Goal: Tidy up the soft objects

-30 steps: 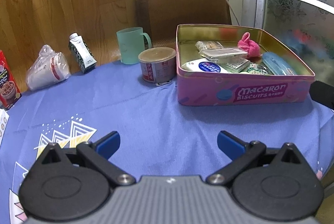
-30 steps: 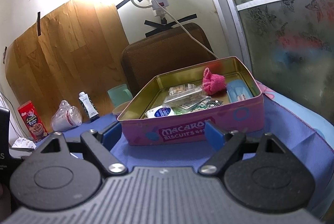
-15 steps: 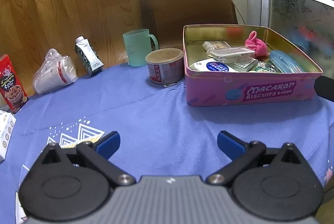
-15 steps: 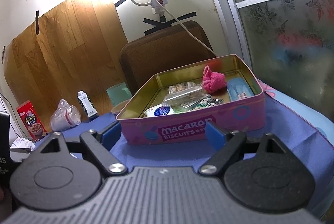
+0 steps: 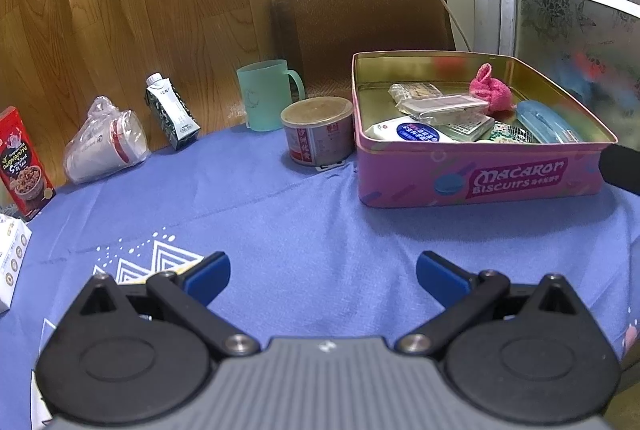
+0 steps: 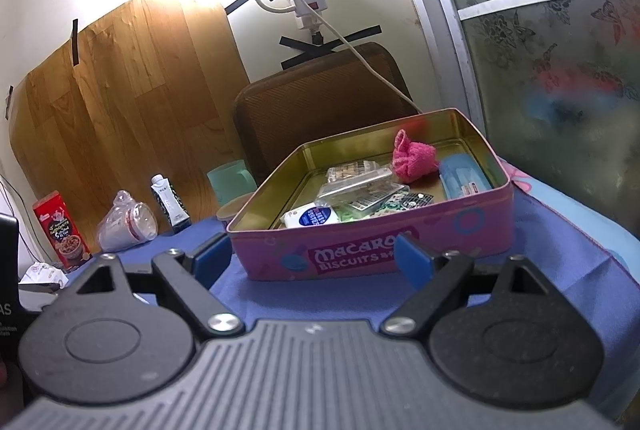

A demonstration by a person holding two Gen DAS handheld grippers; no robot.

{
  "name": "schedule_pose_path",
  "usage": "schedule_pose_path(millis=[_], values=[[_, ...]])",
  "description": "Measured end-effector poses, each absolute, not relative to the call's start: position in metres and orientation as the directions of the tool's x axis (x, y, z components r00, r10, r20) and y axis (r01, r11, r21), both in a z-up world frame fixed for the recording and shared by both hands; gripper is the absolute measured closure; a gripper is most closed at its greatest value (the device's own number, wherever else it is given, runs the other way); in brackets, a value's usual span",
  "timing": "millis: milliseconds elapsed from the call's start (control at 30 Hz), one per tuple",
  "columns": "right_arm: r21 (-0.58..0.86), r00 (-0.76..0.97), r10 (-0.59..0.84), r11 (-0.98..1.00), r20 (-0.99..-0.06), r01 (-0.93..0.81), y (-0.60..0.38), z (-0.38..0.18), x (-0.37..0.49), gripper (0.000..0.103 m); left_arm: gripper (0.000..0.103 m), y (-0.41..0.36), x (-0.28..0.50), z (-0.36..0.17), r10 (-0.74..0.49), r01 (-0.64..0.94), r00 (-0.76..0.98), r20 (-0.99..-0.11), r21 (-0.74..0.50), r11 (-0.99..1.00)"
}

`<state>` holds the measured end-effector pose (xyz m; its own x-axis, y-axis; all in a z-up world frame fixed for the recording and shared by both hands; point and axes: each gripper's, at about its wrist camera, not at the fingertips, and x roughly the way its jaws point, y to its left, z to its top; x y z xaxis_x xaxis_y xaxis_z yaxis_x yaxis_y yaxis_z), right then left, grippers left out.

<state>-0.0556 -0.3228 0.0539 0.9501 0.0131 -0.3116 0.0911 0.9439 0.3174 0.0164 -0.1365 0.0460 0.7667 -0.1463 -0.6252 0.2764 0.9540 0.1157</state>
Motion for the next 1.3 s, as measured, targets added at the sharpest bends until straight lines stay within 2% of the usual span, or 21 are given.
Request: schedule_pose_path(millis=[1300], values=[[0.321, 0.958, -0.015, 0.941, -0.286, 0.110, -0.3196, 0.0572, -0.0647, 0.011, 0.000, -0.1346, 0.0077, 0.0532, -0.113, 0.221, 0.809, -0.577, 0.122, 0.968]])
